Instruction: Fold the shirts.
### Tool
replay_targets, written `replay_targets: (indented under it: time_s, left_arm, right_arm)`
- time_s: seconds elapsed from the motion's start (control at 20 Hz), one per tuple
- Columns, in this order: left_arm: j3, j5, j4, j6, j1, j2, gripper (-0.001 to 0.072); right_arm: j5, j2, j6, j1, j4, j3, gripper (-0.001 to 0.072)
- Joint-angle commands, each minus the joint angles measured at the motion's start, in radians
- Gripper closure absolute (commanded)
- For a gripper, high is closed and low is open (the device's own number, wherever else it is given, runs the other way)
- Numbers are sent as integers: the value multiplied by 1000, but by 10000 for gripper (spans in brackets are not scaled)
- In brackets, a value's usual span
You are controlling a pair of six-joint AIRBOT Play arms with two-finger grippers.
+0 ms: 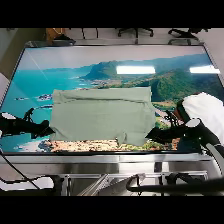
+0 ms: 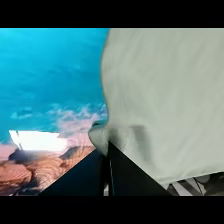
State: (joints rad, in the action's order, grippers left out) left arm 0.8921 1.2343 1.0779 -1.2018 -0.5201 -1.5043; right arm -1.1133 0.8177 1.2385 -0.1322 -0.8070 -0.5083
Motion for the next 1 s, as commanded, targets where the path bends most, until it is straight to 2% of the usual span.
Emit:
replay_targets:
  time_s: [0.0, 0.45, 0.8, 0.9, 0.95]
  left_arm:
    - [7, 19, -50, 28, -11, 3, 691]
    - [5, 32, -50, 34, -13, 3, 692]
    - [5, 40, -50, 35, -13, 3, 691]
    - [5, 41, -50, 35, -13, 3, 692]
    - [5, 42, -51, 35, -12, 3, 692]
  right_arm:
    - [34, 43, 7, 27, 4, 9, 228]
    - [114, 100, 4, 116, 8, 10, 229]
    - [58, 111, 4, 116, 6, 10, 235]
    - [70, 111, 3, 124, 35, 10, 374]
    - [76, 112, -11, 131, 57, 10, 369]
